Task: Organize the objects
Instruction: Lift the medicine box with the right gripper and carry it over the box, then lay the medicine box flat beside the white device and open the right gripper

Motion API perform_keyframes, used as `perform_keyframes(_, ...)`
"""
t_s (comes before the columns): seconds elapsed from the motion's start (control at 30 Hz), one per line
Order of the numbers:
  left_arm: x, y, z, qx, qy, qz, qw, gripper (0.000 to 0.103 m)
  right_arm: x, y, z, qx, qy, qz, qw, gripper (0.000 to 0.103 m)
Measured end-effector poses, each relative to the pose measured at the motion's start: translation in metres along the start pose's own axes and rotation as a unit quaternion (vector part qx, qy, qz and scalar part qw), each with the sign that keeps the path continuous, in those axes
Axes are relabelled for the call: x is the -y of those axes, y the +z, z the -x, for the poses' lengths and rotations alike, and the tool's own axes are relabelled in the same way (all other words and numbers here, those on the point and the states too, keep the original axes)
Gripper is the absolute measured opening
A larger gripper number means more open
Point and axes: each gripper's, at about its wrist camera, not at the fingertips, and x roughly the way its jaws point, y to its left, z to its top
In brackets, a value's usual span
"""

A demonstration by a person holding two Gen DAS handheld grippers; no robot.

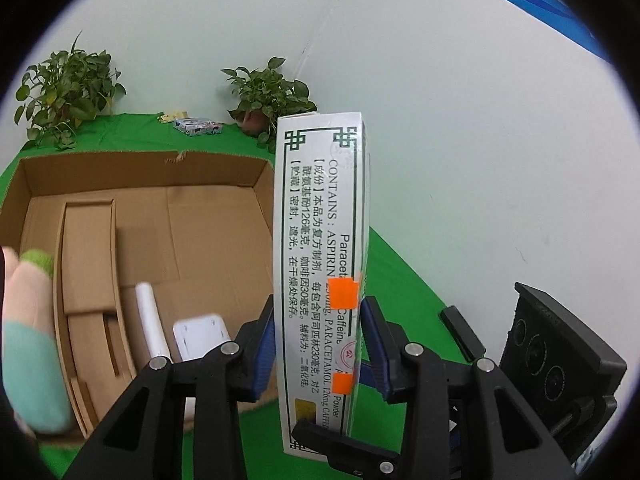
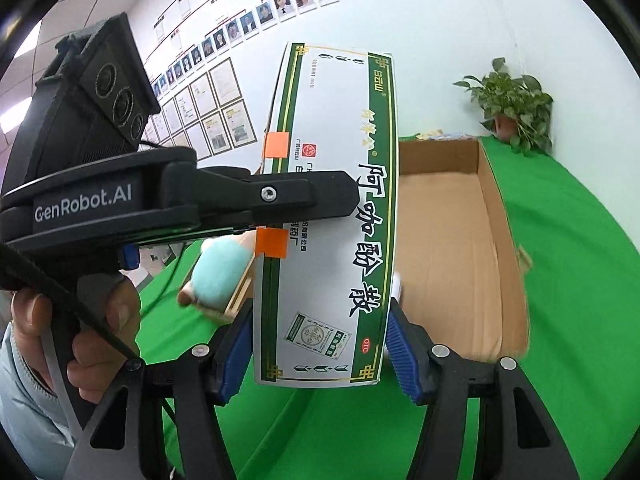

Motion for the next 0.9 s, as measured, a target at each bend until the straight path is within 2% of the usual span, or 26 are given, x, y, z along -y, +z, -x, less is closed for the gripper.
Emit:
perform_keyframes(0.17, -0.024, 0.027, -0.028, -0.022, 0.006, 0.002, 0.9997, 0.038, 0.027, 0.048, -0.032, -0.027, 0.012, -0.015, 0.999, 0.058)
perform_keyframes(0.33, -0.049, 0.029, -0.062, -0.057, -0.003, 0.028, 0.9980, 0.038, 0.053, 0.062, -0.062, -0.060, 0.014, -0.036, 0.997, 0.058)
perform_keyframes(0.43, -0.067, 0.022, -0.089, -0.085, -0.011, 0.052, 0.9950, 0.038, 0.068, 0.056, -0.083, -0.085, 0.012, -0.050, 0.995, 0.058)
perform_keyframes(0.63, -0.088, -0.006, -0.131, -0.139, -0.016, 0.093, 0.9858, 0.038, 0.090, 0.023, -0.111, -0.138, 0.008, -0.086, 0.987, 0.058)
perform_keyframes(0.9, -0.104, -0.029, -0.160, -0.176, -0.028, 0.135, 0.9747, 0.039, 0.105, 0.007, -0.132, -0.187, -0.013, -0.098, 0.977, 0.058)
